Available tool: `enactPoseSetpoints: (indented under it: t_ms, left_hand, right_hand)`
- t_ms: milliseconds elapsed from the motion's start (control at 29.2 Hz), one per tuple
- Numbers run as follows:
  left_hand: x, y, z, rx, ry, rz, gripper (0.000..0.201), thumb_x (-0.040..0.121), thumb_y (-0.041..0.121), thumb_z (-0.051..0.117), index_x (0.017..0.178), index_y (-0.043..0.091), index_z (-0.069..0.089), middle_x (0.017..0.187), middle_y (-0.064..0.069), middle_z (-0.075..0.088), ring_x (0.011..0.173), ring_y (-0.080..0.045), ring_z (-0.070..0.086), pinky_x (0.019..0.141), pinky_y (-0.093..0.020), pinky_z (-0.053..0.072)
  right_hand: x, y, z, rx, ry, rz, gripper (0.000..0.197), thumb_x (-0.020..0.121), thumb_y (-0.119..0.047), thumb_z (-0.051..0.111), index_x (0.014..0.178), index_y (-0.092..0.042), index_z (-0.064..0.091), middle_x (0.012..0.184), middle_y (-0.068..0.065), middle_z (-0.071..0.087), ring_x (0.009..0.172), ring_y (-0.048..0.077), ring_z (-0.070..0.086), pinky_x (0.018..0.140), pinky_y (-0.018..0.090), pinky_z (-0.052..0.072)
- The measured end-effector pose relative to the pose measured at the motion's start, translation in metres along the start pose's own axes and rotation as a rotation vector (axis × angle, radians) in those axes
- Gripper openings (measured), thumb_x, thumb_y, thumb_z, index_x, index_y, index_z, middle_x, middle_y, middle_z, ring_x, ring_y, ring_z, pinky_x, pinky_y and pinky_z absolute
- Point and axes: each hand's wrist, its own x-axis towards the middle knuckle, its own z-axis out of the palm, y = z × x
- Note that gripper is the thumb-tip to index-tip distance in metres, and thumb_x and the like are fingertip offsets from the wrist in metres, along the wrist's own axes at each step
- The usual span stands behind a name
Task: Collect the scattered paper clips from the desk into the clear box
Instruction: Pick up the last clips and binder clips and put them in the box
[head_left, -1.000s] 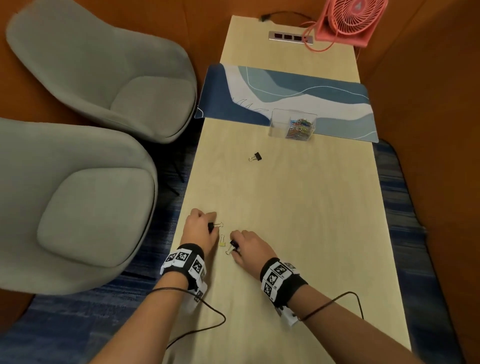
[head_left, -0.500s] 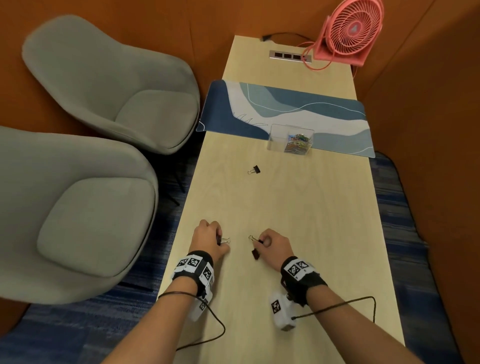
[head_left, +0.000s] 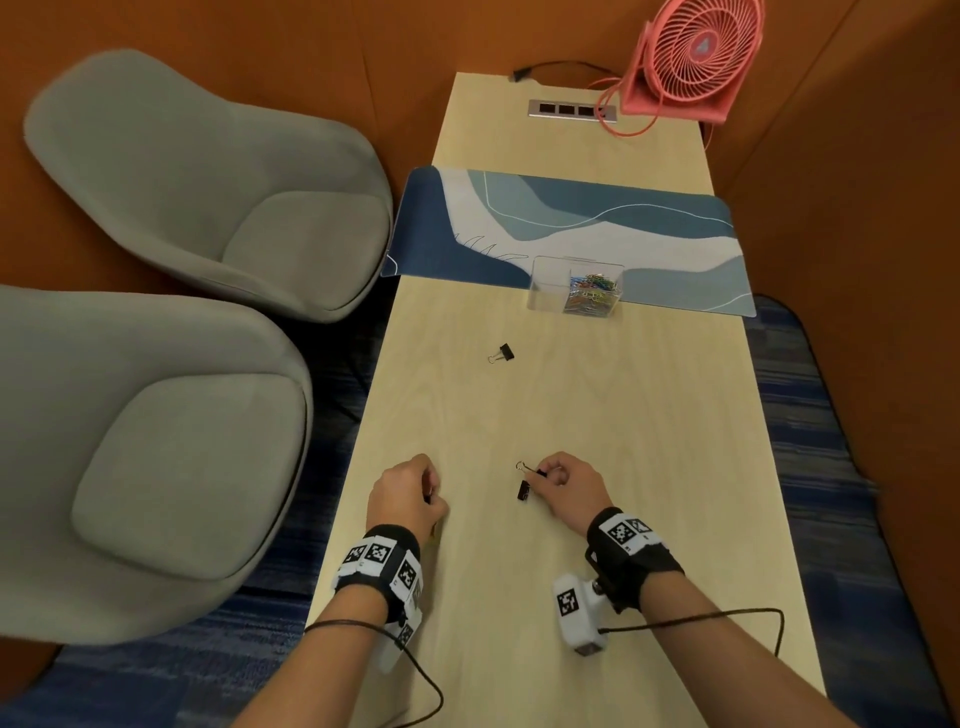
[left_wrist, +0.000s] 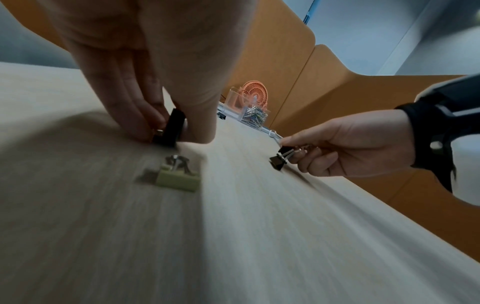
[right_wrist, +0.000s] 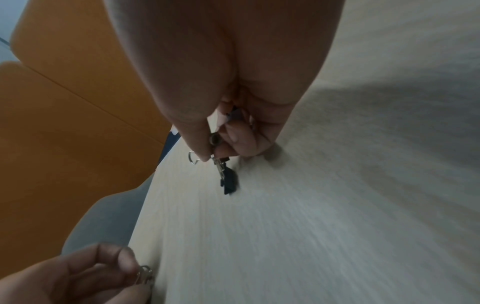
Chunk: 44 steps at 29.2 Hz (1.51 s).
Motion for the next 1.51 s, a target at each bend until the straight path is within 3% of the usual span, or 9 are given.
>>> enactPoseSetpoints:
  t_ms: [137, 308, 513, 684, 787, 924, 1129, 1300, 1505]
  left_hand:
    - [0.007, 0.011, -0.002, 0.015, -0.093, 0.023, 0.027, 0.068, 0.008, 0.064, 0.088, 0.025, 0.061, 0.069, 0.007, 0.062, 0.063, -0.011, 0.061, 0.063, -0.027, 0.056]
    - [0.018, 0.023, -0.006, 0.196, -0.141, 0.093, 0.016, 0.066, 0.02, 0.066, 0.079, 0.03, 0.063, 0.071, 0.012, 0.061, 0.066, -0.006, 0.058, 0.06, -0.019, 0.049]
    - [0.034, 0.037, -0.004, 0.102, -0.178, 0.131, 0.019, 0.068, 0.008, 0.062, 0.072, 0.026, 0.067, 0.069, 0.011, 0.063, 0.065, -0.004, 0.061, 0.066, -0.024, 0.057]
    - [0.09, 0.089, -0.011, -0.165, 0.0, 0.234, 0.021, 0.068, 0.005, 0.073, 0.067, 0.026, 0.074, 0.071, 0.01, 0.068, 0.064, -0.006, 0.063, 0.064, -0.02, 0.056]
    - [0.144, 0.14, -0.024, -0.331, 0.108, 0.347, 0.02, 0.072, 0.002, 0.075, 0.079, 0.02, 0.079, 0.076, 0.008, 0.071, 0.069, -0.005, 0.065, 0.068, -0.014, 0.054]
    - [0.216, 0.2, -0.037, -0.3, 0.219, 0.497, 0.017, 0.077, 0.008, 0.074, 0.091, 0.017, 0.078, 0.084, 0.005, 0.072, 0.072, -0.006, 0.064, 0.074, -0.014, 0.052]
    - [0.272, 0.229, -0.026, -0.009, 0.063, 0.613, 0.021, 0.078, 0.006, 0.075, 0.097, 0.016, 0.076, 0.084, -0.001, 0.071, 0.074, -0.011, 0.062, 0.082, -0.024, 0.053]
    - [0.275, 0.229, -0.024, 0.072, 0.028, 0.643, 0.024, 0.073, 0.013, 0.082, 0.096, 0.015, 0.075, 0.089, -0.002, 0.07, 0.073, -0.015, 0.064, 0.078, -0.028, 0.055]
    - [0.264, 0.182, -0.023, -0.226, 0.299, 0.55, 0.021, 0.075, 0.001, 0.067, 0.075, 0.022, 0.068, 0.078, 0.011, 0.063, 0.068, -0.003, 0.057, 0.069, -0.02, 0.051]
  right_hand:
    - [0.005, -0.003, -0.002, 0.056, -0.016, 0.013, 0.018, 0.081, -0.028, 0.074, 0.084, -0.013, 0.063, 0.062, 0.0, 0.052, 0.053, 0.011, 0.047, 0.058, 0.025, 0.043]
    - [0.016, -0.007, -0.015, 0.111, -0.024, 0.018, 0.016, 0.081, -0.025, 0.074, 0.083, -0.013, 0.063, 0.057, -0.003, 0.053, 0.052, 0.009, 0.051, 0.062, 0.028, 0.048]
    - [0.03, -0.024, -0.036, 0.273, -0.068, 0.116, 0.015, 0.083, -0.022, 0.072, 0.085, -0.009, 0.064, 0.067, 0.002, 0.063, 0.055, 0.013, 0.051, 0.054, 0.026, 0.045]
    - [0.063, -0.06, -0.073, 0.561, -0.155, 0.176, 0.013, 0.086, -0.011, 0.069, 0.092, 0.001, 0.065, 0.076, 0.011, 0.059, 0.063, 0.015, 0.05, 0.059, 0.023, 0.048]
    - [0.097, -0.092, -0.102, 0.575, -0.129, 0.121, 0.023, 0.085, -0.007, 0.069, 0.099, 0.01, 0.065, 0.083, 0.015, 0.064, 0.07, 0.016, 0.058, 0.067, 0.021, 0.055]
    - [0.141, -0.129, -0.131, 0.561, -0.029, 0.043, 0.021, 0.082, 0.001, 0.07, 0.099, 0.011, 0.064, 0.082, 0.017, 0.066, 0.065, 0.017, 0.064, 0.066, 0.02, 0.059]
    - [0.191, -0.149, -0.141, 0.344, 0.103, -0.074, 0.009, 0.08, -0.003, 0.074, 0.088, -0.003, 0.071, 0.081, 0.017, 0.072, 0.062, 0.022, 0.066, 0.076, 0.032, 0.06]
    - [0.21, -0.15, -0.136, -0.007, 0.262, -0.257, 0.006, 0.076, -0.012, 0.076, 0.079, -0.018, 0.075, 0.071, -0.002, 0.072, 0.068, 0.018, 0.069, 0.075, 0.027, 0.056]
    - [0.227, -0.17, -0.114, -0.459, 0.258, -0.422, 0.016, 0.078, -0.01, 0.066, 0.086, -0.019, 0.077, 0.087, 0.001, 0.073, 0.086, 0.019, 0.065, 0.085, 0.023, 0.049]
